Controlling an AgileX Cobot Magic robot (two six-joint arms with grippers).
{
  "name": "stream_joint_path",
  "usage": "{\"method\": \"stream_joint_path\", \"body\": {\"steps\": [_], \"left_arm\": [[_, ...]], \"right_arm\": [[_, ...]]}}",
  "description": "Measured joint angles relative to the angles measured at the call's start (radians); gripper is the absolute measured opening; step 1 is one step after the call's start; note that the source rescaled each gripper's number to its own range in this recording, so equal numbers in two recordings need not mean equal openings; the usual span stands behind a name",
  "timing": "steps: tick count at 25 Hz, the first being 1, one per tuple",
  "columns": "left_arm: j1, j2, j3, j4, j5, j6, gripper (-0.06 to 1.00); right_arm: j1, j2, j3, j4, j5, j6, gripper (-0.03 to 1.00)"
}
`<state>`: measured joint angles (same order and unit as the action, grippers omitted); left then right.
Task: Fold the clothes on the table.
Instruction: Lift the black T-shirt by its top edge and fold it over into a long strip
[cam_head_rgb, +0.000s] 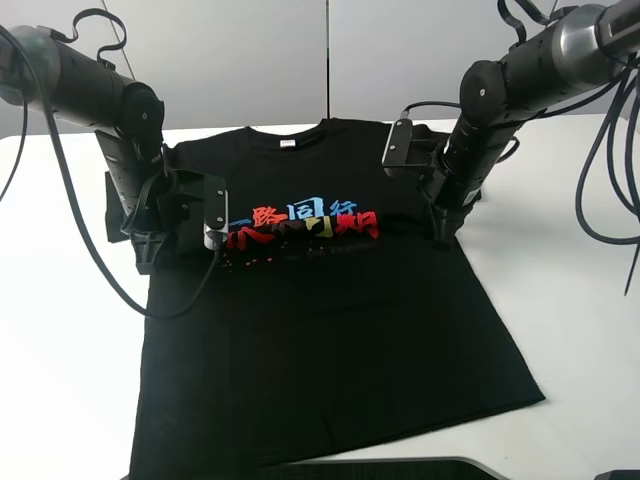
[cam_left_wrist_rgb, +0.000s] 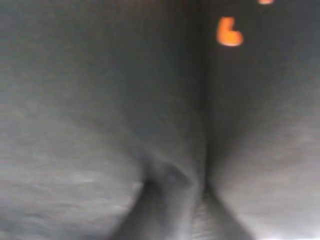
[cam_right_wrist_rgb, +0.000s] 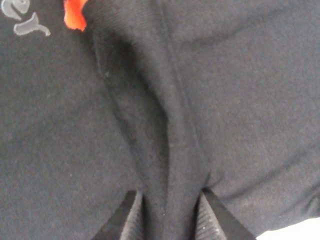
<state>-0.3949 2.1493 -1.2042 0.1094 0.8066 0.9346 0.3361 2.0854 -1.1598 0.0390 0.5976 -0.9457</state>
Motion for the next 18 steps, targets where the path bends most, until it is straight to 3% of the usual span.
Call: {"method": "stream_joint_path", "body": {"steps": [1, 3, 10, 12, 15, 18], "left_arm": [[0.0, 0.0, 0.0, -0.002, 0.005, 0.0, 0.07], [0.0, 0.0, 0.0, -0.004, 0.01, 0.0, 0.02], [0.0, -0.002, 0.002, -0.003, 0.012, 0.0, 0.01], [-0.002, -0.004, 0.002, 0.003, 0.012, -0.017, 0.01], [-0.004, -0.01, 0.008, 0.011, 0.006, -0.035, 0.01], [-0.004, -0.012, 0.012, 0.014, 0.001, -0.041, 0.01]], "right_arm": [[0.0, 0.0, 0.0, 0.001, -0.002, 0.0, 0.3], [0.0, 0.0, 0.0, 0.007, -0.002, 0.0, 0.3], [0.0, 0.0, 0.0, 0.035, -0.004, -0.006, 0.29], [0.0, 0.0, 0.0, 0.042, -0.002, -0.013, 0.22], [0.0, 0.0, 0.0, 0.052, 0.002, -0.021, 0.03], [0.0, 0.0, 0.0, 0.052, 0.002, -0.031, 0.01]]}}
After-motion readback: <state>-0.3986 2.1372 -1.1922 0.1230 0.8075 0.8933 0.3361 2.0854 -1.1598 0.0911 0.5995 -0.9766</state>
